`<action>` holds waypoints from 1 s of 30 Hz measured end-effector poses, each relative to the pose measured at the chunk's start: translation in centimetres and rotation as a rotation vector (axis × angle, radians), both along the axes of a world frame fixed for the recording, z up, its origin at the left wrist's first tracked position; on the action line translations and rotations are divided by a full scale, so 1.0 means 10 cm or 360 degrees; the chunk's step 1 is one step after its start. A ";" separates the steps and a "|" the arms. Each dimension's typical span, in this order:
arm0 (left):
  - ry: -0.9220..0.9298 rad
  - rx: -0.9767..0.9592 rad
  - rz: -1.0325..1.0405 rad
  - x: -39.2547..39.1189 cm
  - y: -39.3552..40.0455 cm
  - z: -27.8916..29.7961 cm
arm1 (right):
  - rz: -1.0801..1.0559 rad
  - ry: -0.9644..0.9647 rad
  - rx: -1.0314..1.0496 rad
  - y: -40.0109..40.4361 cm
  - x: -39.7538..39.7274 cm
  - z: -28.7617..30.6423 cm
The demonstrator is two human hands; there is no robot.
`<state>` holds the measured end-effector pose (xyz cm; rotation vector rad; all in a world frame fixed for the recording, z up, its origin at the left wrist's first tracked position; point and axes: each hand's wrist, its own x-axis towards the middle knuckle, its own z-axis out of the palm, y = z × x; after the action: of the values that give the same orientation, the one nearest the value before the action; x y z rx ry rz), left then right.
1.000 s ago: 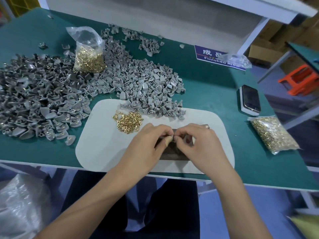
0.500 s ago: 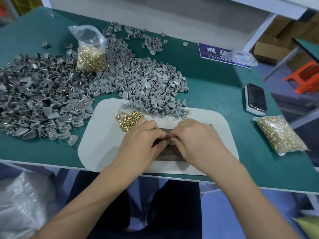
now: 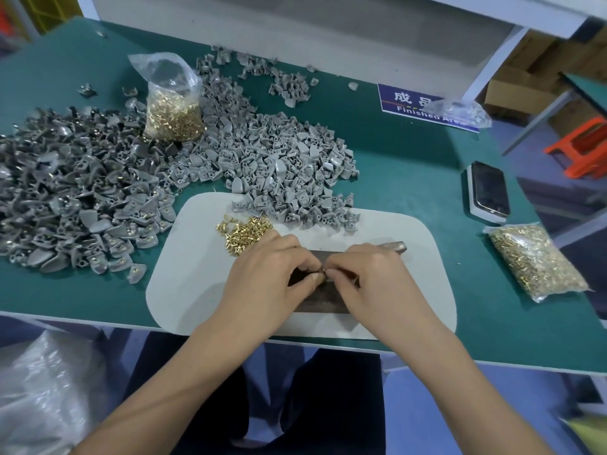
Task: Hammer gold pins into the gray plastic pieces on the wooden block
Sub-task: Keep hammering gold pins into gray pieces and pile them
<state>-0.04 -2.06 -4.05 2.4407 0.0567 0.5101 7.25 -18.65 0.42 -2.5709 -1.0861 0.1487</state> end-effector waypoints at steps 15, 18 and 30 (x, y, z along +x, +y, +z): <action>0.0025 -0.0030 0.0023 0.02 0.00 -0.01 | -0.0032 -0.0222 -0.0505 0.25 -0.04 0.11; 0.0051 0.0016 0.0051 0.02 -0.01 0.01 | -0.0076 -0.0155 -0.0396 0.16 -0.02 0.10; 0.0097 0.0179 0.0081 -0.01 -0.01 0.07 | -0.0164 0.0019 0.0213 -0.09 0.02 -0.07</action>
<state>-0.15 -2.17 -3.33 2.5705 0.1191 0.4727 7.40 -19.53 -0.28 -2.4960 -0.9244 0.0632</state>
